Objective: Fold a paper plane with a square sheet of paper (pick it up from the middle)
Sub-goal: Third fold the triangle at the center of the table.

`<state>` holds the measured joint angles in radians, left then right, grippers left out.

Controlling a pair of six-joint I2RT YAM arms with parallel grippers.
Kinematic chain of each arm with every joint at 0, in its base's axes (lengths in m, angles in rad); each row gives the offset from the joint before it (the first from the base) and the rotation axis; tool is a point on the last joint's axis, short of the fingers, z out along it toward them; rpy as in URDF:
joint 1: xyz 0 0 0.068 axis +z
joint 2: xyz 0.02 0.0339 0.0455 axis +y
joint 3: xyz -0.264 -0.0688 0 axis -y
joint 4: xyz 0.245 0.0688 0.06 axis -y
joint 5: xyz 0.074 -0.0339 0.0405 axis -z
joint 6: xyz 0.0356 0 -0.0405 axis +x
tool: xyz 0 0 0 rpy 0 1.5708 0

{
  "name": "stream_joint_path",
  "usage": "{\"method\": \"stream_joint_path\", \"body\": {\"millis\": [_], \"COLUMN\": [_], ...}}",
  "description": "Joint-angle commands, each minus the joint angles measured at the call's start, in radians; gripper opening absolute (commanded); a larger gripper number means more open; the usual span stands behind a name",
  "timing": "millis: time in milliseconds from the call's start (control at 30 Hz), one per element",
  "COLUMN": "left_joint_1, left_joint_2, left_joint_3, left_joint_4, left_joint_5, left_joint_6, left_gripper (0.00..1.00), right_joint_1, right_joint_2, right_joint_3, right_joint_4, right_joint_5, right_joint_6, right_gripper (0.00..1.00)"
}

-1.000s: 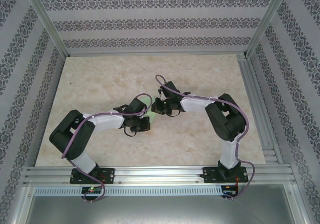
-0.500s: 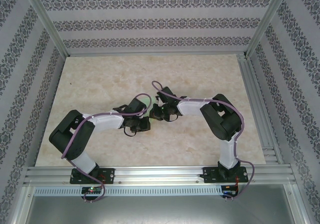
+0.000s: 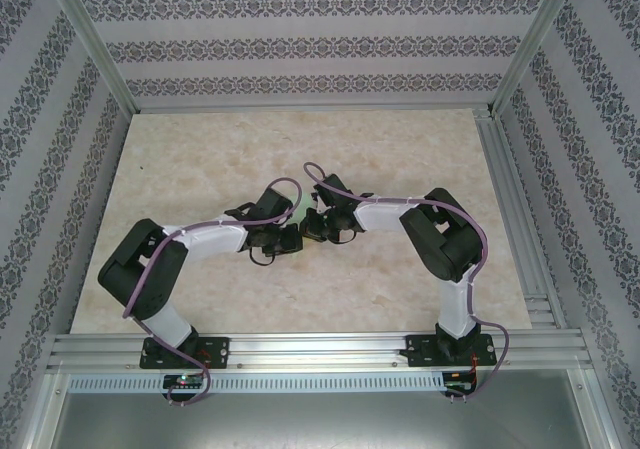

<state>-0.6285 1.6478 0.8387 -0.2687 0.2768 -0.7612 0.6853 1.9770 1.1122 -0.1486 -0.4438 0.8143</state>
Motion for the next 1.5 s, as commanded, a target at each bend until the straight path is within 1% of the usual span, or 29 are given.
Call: {"method": "stream_joint_path", "body": {"millis": [0, 100, 200, 300, 433, 600, 700, 833, 933, 1267, 1467], "left_joint_1": [0.010, 0.010, 0.010, 0.010, 0.010, 0.010, 0.010, 0.010, 0.010, 0.010, 0.010], "left_joint_2": [0.045, 0.053, 0.050, 0.049, 0.049, 0.042, 0.041, 0.051, 0.062, 0.060, 0.051], "left_joint_3": [0.010, -0.007, -0.021, -0.029, -0.033, -0.033, -0.035, -0.036, -0.043, -0.057, -0.047], "left_joint_4": [0.009, 0.005, 0.006, 0.007, 0.009, 0.001, -0.010, -0.049, -0.073, -0.081, -0.088], "left_joint_5": [-0.024, -0.027, -0.029, -0.031, -0.033, -0.033, -0.023, -0.002, 0.006, 0.019, 0.019], "left_joint_6": [0.012, 0.008, 0.009, 0.007, 0.009, 0.013, 0.023, 0.054, 0.070, 0.084, 0.090], "left_gripper": [0.11, 0.09, 0.07, 0.07, 0.07, 0.07, 0.07, 0.07, 0.07, 0.07, 0.07], "right_joint_1": [0.004, 0.005, 0.004, 0.006, 0.019, 0.017, -0.007, -0.051, -0.079, -0.171, -0.213], "right_joint_2": [0.015, -0.018, -0.047, -0.049, -0.038, -0.017, 0.013, 0.029, 0.034, 0.077, 0.038], "right_joint_3": [-0.010, -0.030, -0.032, -0.036, -0.059, -0.041, -0.019, -0.007, 0.009, 0.055, 0.054], "right_joint_4": [-0.010, 0.039, 0.034, 0.022, 0.056, 0.006, -0.040, -0.039, -0.023, 0.003, 0.004], "right_joint_5": [0.020, -0.010, -0.014, -0.018, -0.045, -0.007, 0.048, 0.069, 0.072, 0.071, 0.082], "right_joint_6": [-0.006, -0.003, -0.010, -0.008, 0.006, -0.020, -0.054, -0.074, -0.081, -0.101, -0.132], "right_gripper": [0.07, 0.05, 0.04, 0.03, 0.02, 0.02, 0.02, 0.02, 0.02, 0.02, 0.04]}}
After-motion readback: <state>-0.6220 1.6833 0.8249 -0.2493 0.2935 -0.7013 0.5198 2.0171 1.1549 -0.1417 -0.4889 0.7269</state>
